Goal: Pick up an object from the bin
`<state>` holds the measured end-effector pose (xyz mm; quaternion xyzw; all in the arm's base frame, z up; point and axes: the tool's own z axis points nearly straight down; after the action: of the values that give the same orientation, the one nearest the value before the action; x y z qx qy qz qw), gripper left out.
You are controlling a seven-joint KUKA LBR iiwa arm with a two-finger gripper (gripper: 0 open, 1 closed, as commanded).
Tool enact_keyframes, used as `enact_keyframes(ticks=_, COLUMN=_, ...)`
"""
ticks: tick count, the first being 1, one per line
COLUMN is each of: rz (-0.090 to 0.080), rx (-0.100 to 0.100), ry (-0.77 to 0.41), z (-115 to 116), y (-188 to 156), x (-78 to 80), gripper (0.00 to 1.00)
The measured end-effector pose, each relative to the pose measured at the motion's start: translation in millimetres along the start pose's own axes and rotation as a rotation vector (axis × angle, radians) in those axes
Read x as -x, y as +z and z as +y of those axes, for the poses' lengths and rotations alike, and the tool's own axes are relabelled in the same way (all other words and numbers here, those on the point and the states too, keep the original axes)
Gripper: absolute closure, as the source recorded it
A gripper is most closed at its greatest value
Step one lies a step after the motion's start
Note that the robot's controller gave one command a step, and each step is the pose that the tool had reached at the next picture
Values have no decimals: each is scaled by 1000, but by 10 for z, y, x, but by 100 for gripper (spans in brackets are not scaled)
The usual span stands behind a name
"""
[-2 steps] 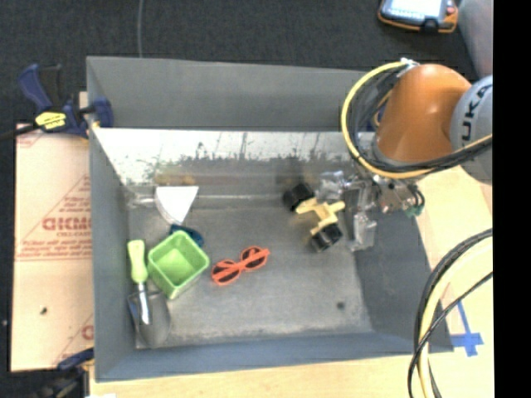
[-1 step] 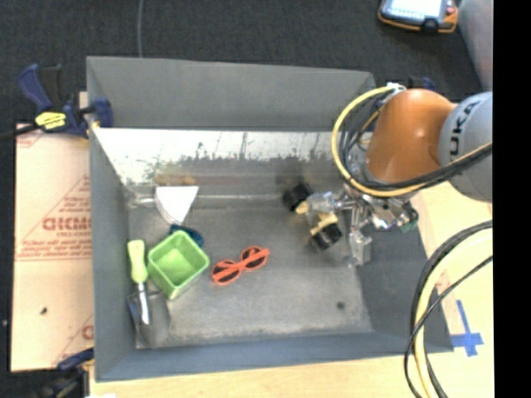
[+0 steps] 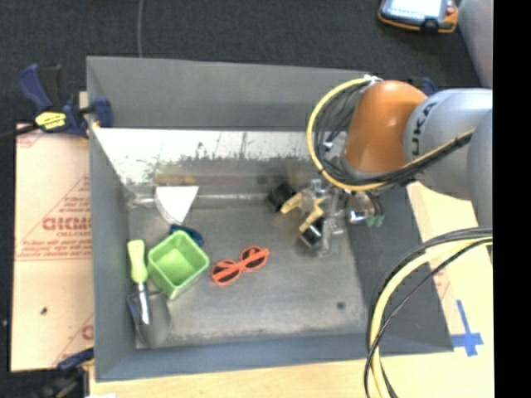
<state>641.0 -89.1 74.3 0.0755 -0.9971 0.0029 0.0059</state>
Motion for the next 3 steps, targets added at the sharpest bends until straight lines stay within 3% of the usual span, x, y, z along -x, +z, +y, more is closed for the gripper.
enact_keyframes(ticks=1, rz=-28, rx=-12, ry=-717, z=-169, y=-1, x=-245, gripper=100)
enact_keyframes(ticks=2, rz=-29, rx=-11, ry=-716, z=-163, y=-1, x=-243, gripper=100)
enact_keyframes(ticks=3, rz=-24, rx=-8, ry=-713, z=-164, y=-216, x=-265, gripper=100)
